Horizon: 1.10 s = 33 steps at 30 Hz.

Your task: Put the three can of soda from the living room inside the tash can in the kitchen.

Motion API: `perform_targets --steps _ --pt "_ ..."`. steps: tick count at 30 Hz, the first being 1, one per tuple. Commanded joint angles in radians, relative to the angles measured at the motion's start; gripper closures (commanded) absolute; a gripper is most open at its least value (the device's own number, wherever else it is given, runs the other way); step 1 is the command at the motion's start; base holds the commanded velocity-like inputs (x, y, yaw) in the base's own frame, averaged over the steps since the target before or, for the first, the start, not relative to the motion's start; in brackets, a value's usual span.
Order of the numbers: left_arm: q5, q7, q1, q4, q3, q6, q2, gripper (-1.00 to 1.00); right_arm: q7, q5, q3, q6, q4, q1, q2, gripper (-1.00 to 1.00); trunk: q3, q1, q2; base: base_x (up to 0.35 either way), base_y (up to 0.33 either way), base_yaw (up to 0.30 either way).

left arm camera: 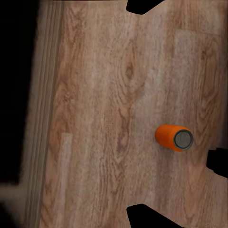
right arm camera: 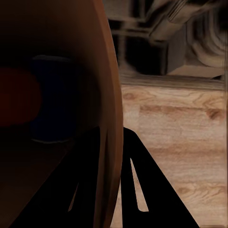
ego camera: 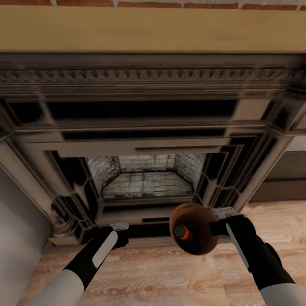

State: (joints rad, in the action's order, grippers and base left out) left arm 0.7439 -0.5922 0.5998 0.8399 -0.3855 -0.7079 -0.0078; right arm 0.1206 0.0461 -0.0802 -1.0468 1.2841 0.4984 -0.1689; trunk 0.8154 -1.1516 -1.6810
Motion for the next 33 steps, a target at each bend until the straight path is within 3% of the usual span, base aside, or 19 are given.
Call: perform_targets --steps 1,21,33 --pt "0.000 0.000 0.000 0.000 0.000 0.000 0.000 -1.00 0.005 -0.014 0.000 0.000 0.000 0.000 0.000 1.00 -0.001 0.000 0.000 0.002 0.110 -0.224" --pt "0.000 0.000 0.000 0.001 -0.001 0.001 -0.001 -1.00 0.005 -0.014 0.001 0.000 0.000 0.000 -0.001 1.00 -0.020 0.000 0.000 -0.074 0.126 -0.240" --pt "0.000 0.000 0.000 0.002 -0.001 0.001 -0.002 -1.00 0.005 -0.013 0.000 0.000 0.000 0.000 -0.001 1.00 -0.022 0.000 0.000 -0.099 0.127 -0.046"
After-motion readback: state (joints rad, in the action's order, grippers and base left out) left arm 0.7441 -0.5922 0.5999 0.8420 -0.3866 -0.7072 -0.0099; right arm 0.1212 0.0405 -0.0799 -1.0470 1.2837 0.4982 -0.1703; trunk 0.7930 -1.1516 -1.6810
